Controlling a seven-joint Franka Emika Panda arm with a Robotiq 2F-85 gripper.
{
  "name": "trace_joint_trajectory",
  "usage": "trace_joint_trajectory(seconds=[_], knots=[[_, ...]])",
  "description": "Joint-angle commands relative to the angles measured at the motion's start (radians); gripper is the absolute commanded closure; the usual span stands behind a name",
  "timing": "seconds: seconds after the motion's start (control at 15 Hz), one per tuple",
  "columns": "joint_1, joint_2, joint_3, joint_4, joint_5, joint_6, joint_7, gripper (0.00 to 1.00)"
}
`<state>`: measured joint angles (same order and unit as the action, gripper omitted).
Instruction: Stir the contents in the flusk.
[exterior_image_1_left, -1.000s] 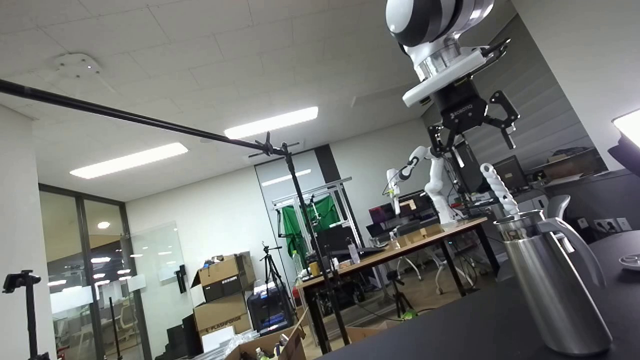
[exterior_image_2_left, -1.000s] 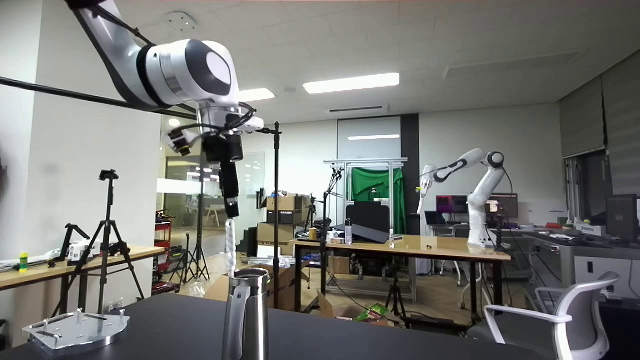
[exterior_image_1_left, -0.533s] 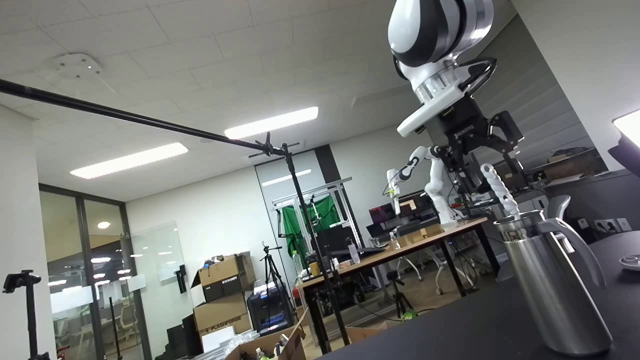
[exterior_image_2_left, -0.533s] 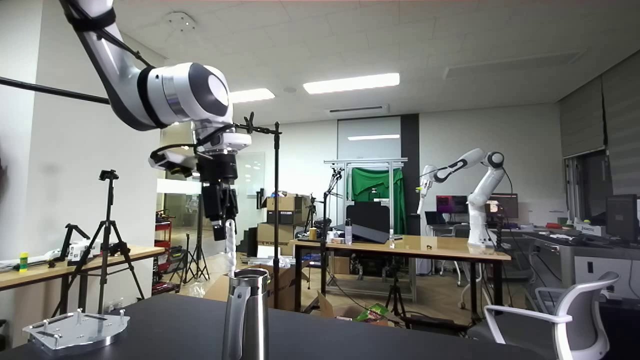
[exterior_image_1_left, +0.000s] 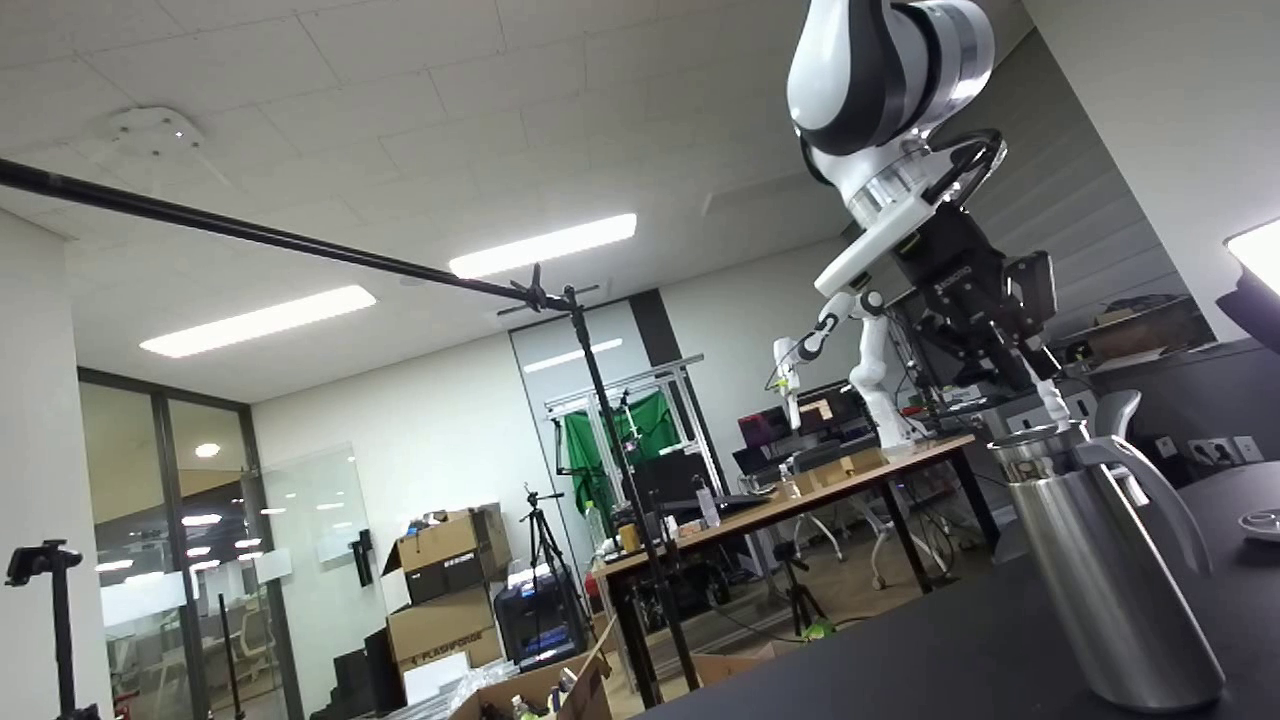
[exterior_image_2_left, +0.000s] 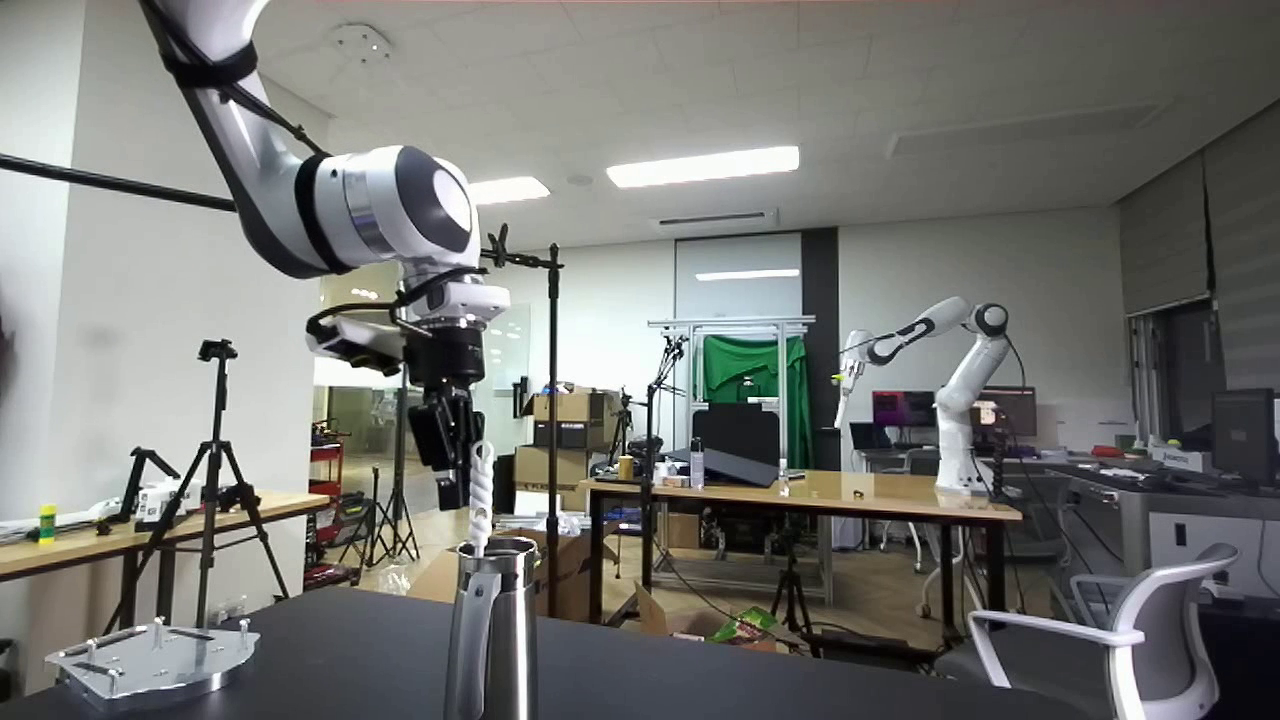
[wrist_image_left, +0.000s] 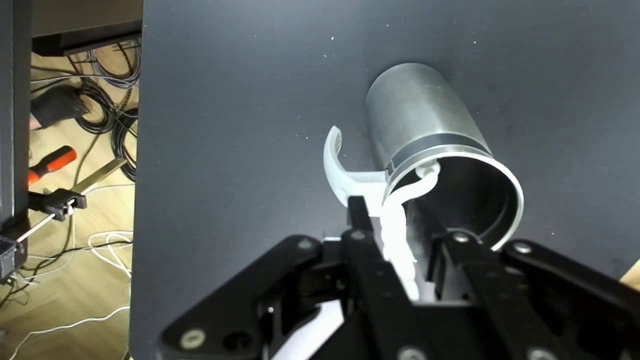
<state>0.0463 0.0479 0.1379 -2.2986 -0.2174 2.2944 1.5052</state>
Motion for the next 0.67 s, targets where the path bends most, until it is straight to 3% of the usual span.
trace_joint_trajectory(seconds=[0.0, 0.2, 0.27, 0.4, 0.6], knots=[[0.026, 0.023, -0.027, 0.043, 0.005, -0.056, -0.004, 0.99], [0.029, 0.029, -0.028, 0.051, 0.041, -0.069, -0.112, 1.00], [0.029, 0.030, -0.027, 0.052, 0.058, -0.067, -0.176, 0.74], [0.028, 0.023, -0.028, 0.051, 0.101, -0.050, -0.303, 0.68], [0.022, 0.011, -0.045, 0.068, 0.097, -0.092, -0.386, 0.46]])
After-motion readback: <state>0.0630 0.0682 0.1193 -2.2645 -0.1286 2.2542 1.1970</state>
